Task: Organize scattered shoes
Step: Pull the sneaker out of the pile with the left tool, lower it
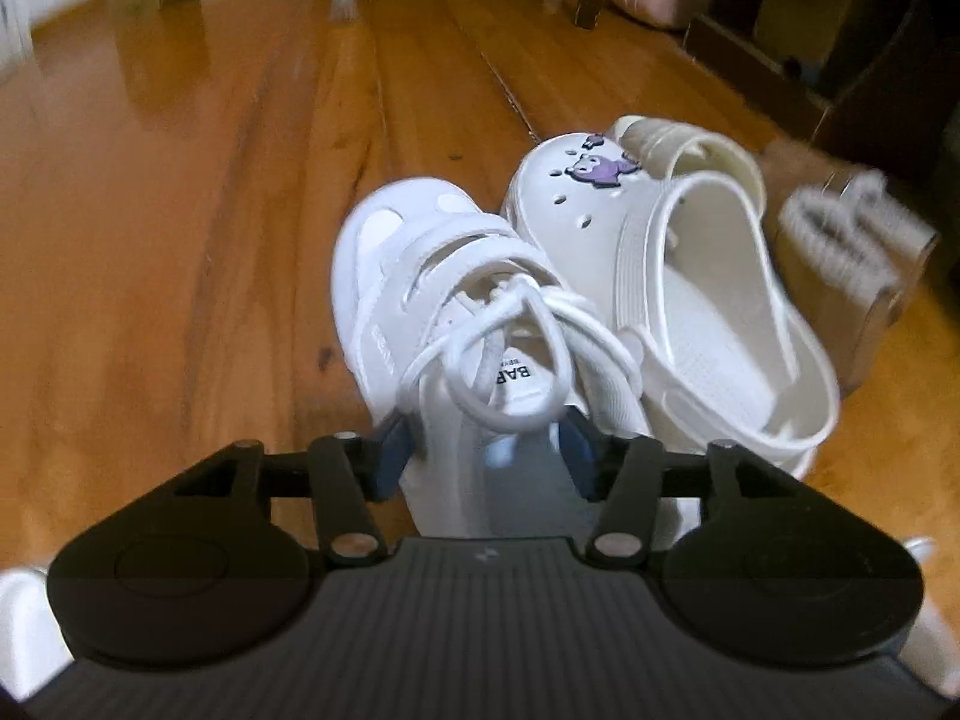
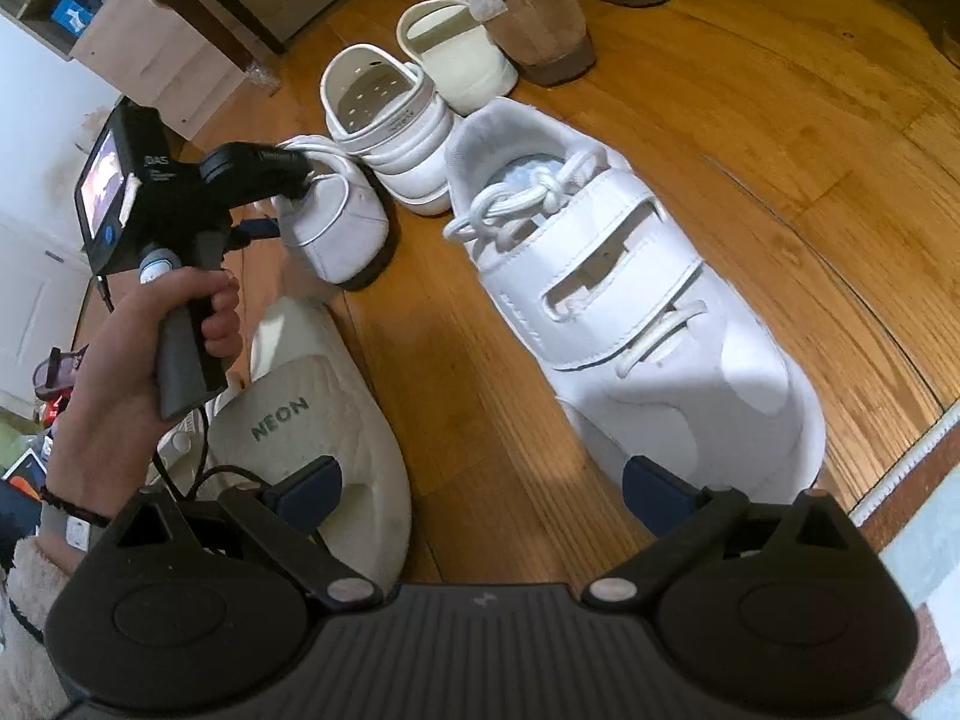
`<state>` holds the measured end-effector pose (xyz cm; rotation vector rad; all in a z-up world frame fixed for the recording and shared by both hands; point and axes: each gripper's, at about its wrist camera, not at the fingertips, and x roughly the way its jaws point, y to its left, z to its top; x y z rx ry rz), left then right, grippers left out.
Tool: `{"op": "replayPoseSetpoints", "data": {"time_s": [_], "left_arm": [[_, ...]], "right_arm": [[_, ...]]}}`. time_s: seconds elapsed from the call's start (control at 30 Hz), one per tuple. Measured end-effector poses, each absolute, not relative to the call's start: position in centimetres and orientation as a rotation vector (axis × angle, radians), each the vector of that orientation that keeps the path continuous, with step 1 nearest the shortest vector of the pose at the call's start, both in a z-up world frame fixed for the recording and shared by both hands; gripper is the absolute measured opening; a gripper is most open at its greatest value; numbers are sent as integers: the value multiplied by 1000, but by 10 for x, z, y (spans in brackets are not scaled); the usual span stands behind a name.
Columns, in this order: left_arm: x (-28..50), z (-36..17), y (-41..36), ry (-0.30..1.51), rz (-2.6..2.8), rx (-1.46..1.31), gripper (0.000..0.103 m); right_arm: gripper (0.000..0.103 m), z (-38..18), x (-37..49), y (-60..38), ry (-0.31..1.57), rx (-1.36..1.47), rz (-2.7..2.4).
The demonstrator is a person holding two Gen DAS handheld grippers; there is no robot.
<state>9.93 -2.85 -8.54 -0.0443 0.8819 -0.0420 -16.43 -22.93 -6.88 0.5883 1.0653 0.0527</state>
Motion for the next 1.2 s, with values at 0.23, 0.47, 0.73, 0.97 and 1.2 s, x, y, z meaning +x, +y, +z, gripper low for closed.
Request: {"op": "replayPoseSetpoints", "data": {"time_s": [0.23,0.47,0.73,0.97,1.2], "left_arm": [[93,-69,28,852,-38,-339,16],[78,-51,27,857,-101,-396,16],[38,-50,-6,919,-103,-297,16],[36,-67,-24,926,-78,-189,23],[61,-82,-33,944,2,-22,74]], "right_arm": [[100,-58,-150,-224,1027,580,69],[100,-57,-149,-228,1024,590,57],[100,-56,-161,-241,1023,612,27],[100,-60,-153,-235,1033,596,39],[100,-58,-141,-222,1028,579,79]]}}
